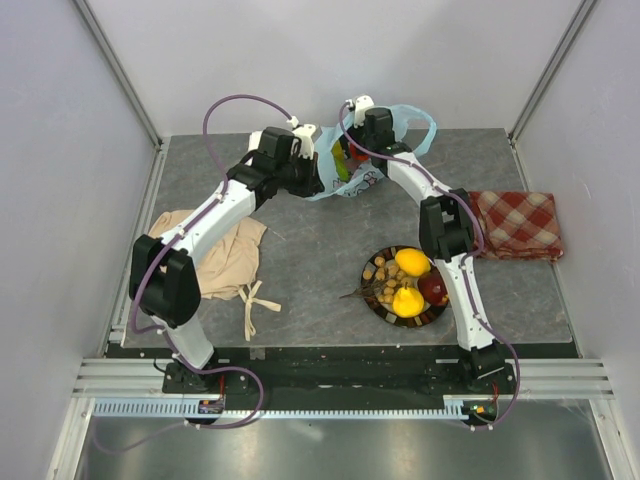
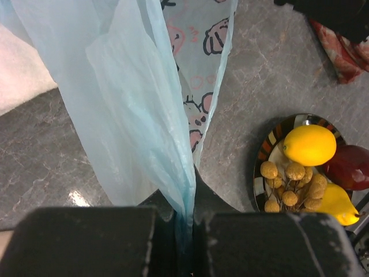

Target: Take the fake fruits out of the plastic bag

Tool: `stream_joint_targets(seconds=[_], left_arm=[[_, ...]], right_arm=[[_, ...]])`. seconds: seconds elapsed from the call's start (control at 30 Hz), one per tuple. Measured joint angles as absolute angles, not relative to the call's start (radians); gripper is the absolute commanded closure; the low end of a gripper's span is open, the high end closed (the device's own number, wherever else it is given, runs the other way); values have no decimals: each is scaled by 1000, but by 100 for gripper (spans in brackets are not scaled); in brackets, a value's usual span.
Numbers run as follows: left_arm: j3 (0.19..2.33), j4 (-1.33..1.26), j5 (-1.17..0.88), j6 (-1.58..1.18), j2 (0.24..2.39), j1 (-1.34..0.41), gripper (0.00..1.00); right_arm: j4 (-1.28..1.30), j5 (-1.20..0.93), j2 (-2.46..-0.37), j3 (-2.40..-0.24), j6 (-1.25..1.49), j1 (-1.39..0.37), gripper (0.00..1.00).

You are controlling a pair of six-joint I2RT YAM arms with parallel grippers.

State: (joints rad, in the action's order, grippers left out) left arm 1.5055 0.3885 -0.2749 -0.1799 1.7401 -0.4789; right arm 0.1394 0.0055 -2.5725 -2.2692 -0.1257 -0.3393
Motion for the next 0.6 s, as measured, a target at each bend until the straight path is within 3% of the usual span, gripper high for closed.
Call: stream_joint_targets(seconds=[0.4, 0.47, 0.6], left_arm=[[1505, 394, -282, -179, 1739, -479, 99], [1505, 395, -282, -179, 1739, -479, 98], [1505, 395, -282, -179, 1739, -479, 99]], right_arm=[[92, 114, -2672, -2337, -137, -350, 3], [93, 131, -2676, -2337, -145, -351, 8], [93, 140, -2677, -2334, -156, -345, 31]])
